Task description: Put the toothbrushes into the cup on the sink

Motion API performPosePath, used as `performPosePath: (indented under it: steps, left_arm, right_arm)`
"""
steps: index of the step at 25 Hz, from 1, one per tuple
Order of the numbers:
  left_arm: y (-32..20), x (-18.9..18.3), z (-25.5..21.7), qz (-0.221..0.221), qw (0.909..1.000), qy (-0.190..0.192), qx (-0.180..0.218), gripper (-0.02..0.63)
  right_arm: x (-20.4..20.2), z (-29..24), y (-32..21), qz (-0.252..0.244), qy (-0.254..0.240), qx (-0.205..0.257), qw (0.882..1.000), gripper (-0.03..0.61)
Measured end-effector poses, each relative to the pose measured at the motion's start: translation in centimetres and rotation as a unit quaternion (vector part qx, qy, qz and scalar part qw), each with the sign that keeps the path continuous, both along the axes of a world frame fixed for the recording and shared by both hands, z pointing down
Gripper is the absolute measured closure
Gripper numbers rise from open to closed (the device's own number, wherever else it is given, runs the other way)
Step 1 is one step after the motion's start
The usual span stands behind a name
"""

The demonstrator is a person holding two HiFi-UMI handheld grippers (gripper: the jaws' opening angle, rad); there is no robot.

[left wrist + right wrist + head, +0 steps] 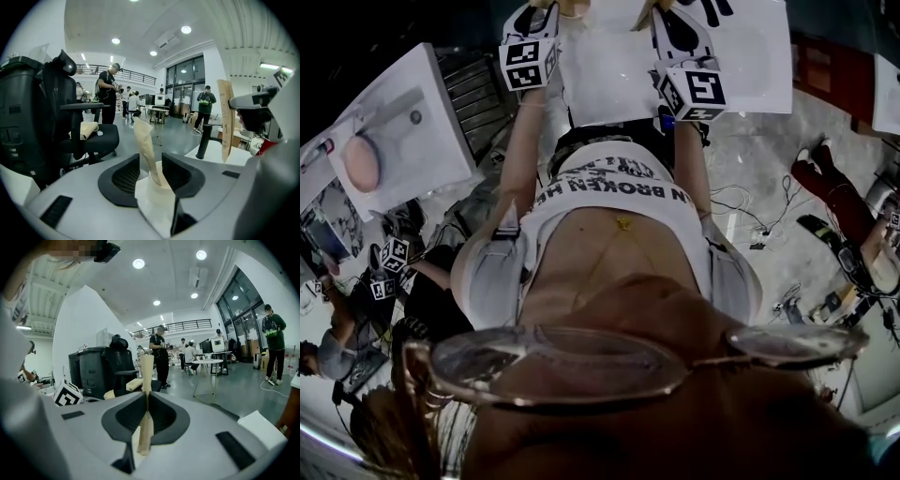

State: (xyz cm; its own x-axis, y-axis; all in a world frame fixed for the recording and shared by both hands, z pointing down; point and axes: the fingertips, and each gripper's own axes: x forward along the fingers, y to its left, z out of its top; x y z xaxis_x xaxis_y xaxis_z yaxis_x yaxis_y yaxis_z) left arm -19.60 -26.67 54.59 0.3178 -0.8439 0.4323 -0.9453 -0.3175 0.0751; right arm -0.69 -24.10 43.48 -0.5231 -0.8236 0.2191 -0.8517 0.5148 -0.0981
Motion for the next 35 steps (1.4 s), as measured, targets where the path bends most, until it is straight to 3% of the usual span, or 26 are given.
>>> performPosePath:
  steps: [12,22,28,35]
  left_arm:
    - [0.2,-3.3,0.3,-0.027,0.9994,0.019,-0.008,0.434]
    - [4.8,-0.8,-0.5,-0.044,0.9984,0.035,-0.006,0.434]
    - [7.8,-0.5,-0.3,-0.067,0.9965,0.048,-0.008,0.434]
    - [6.5,-3.8,-1.6,-0.088,0.9944,0.058,-0.01,0.434]
  right_arm:
    - [-2.3,1.5,-3.3,-0.006,0.014,0.0,1.0,0.543]
    - [-3.1,0.4,-2.6,-0.048,-0.008,0.019,0.999,0.543]
    - [-5.8,-0.3,-1.7,-0.091,-0.027,0.03,0.995,0.543]
    - [-11.6,-0.5,-5.2,-0.124,-0.033,0.03,0.991,0.543]
